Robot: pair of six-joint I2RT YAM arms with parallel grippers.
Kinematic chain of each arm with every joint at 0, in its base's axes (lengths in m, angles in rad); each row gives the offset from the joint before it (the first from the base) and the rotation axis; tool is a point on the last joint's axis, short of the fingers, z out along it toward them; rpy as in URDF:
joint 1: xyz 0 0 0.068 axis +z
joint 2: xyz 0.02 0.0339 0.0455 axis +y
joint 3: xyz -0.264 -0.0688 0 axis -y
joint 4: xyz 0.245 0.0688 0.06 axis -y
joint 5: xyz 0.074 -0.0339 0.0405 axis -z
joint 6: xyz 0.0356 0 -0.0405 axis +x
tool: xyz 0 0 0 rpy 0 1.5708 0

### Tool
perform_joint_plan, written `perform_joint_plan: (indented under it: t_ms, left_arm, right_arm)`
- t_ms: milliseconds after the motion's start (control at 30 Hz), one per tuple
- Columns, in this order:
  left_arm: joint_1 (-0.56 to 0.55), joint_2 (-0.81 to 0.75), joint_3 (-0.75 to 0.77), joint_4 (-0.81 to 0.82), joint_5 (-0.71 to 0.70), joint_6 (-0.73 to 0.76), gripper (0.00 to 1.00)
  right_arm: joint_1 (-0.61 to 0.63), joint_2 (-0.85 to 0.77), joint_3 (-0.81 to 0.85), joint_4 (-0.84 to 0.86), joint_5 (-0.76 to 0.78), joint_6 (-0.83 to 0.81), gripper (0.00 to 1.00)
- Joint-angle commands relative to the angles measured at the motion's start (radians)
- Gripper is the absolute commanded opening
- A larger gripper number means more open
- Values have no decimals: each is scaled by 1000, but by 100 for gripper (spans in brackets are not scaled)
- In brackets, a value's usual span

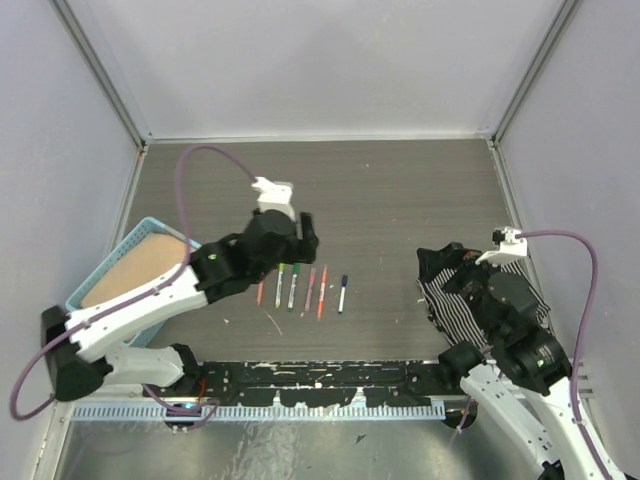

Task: Insert the pens into the pen caps
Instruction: Reset both arms

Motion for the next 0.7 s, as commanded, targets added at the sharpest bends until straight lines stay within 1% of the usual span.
perform_joint_plan:
  t_ms: [0,67,100,167,300,400,567,667]
  left_arm:
    - [122,-184,-126,-40,-68,55,79]
    - [179,-305,-185,-63,-67,55,86]
    - [197,-358,-213,-74,-77,57,92]
    - [204,-456,-258,-102,-113,64,99]
    - [205,-605,-313,-195,-173,66,98]
    - [206,-696,-363,-232,-199,66,98]
    - [206,-833,-446,-209,-221,72,98]
    - [206,-888,-473,-189,-243,73,98]
  right_arm:
    - [-1,-52,1,91,-5,-37,100]
    - [-1,-75,-3,96,1,-42,100]
    - [-1,-86,-5,95,8,-43,100]
    - [-1,-110,-12,91,30,-43,100]
    - [-1,-147,-20,94,72,-40,100]
    - [-1,-152,-22,94,87,-36,100]
    - [-1,-140,-21,88,84,-33,100]
    - [-2,-122,-16,82,72,-36,100]
